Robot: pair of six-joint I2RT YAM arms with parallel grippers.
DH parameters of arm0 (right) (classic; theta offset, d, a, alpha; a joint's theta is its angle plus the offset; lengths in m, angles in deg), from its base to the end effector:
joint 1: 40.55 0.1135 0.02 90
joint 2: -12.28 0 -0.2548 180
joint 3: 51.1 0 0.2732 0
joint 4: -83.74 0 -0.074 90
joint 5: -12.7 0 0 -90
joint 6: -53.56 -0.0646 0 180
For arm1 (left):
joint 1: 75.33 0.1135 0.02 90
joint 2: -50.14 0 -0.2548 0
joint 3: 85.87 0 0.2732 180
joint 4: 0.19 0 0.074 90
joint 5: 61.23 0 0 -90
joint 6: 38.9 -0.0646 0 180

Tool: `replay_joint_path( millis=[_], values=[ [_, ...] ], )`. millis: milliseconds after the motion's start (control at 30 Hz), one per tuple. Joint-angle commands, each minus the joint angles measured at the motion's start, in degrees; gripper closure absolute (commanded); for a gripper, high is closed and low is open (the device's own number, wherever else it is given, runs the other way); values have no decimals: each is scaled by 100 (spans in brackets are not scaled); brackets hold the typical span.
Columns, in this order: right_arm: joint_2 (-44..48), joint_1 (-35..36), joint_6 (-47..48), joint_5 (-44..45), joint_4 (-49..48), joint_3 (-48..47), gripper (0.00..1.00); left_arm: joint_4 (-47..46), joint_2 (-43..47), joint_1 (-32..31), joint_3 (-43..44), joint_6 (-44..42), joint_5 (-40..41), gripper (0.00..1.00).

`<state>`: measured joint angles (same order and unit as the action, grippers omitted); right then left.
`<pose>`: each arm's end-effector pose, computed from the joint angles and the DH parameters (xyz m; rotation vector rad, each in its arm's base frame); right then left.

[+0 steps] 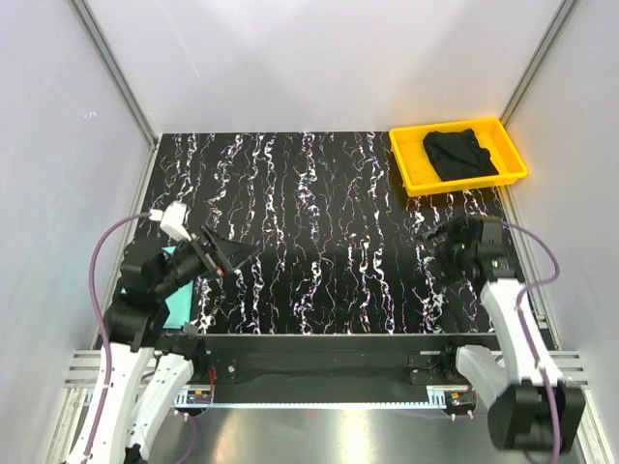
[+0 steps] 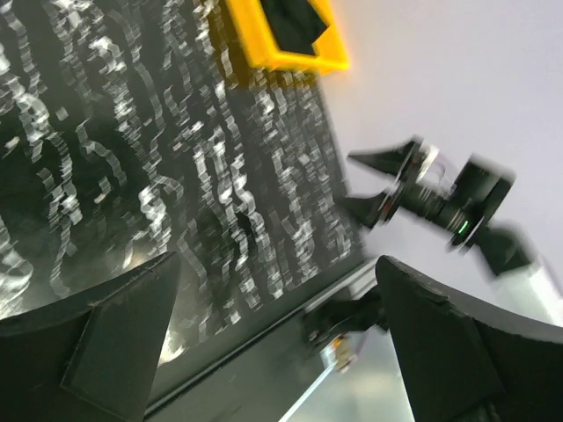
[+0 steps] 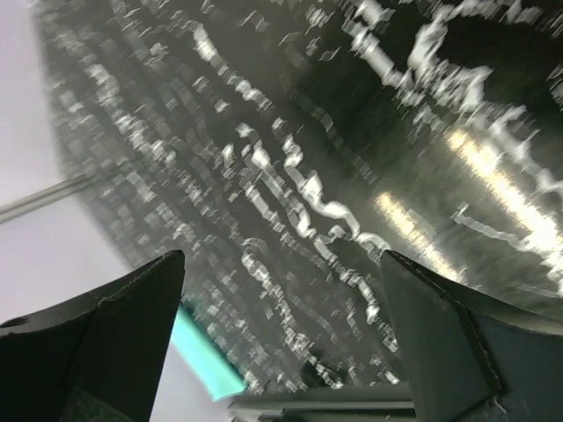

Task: Fold and stack the t-shirts
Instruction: Grab the tshirt from the pile

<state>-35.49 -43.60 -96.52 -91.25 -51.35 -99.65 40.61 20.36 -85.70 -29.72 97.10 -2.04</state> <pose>0.2206 0.0038 0.2107 1.1711 2.1478 0.7561 0.1603 -0.0630 0.3291 -0.1958 1.9417 -1.1623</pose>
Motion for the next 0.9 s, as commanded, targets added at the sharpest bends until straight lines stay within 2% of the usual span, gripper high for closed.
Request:
replay_joint_path(
  millis=[0,100,233,300,333,367,500,667,767,867],
  values=[
    [-811,-29,855,999,521,-789,0,940,367,18,153,-820,285,1],
    [-1611,-108,1331,1141,521,-1650,0,1344,438,18,355,-1145,260,1],
    [-2411,-503,1700,1149,207,-2748,0,1696,123,18,575,-1487,-337,1],
    [-3087,-653,1867,1369,161,-3250,0,1925,-184,18,637,-1637,-592,1],
    [-3350,-697,2137,1587,161,-3818,0,1908,-221,0,611,-1647,-706,1],
    [-3875,-732,2262,1850,152,-4093,0,1882,-221,-17,619,-1664,-725,1],
    [-5021,-1126,2465,2178,100,-5289,0,1864,-54,-44,927,-2006,-602,1],
    [-6445,-1330,2360,1906,-233,-6556,3,1724,-300,-193,1068,-2139,-795,1],
    [-7367,-1365,2456,1258,-673,-7276,6,1671,-431,-229,1138,-2297,-856,1],
    [-8052,-1365,2457,1131,-1025,-7909,8,1993,-607,-263,1296,-2525,-892,4]
  ],
)
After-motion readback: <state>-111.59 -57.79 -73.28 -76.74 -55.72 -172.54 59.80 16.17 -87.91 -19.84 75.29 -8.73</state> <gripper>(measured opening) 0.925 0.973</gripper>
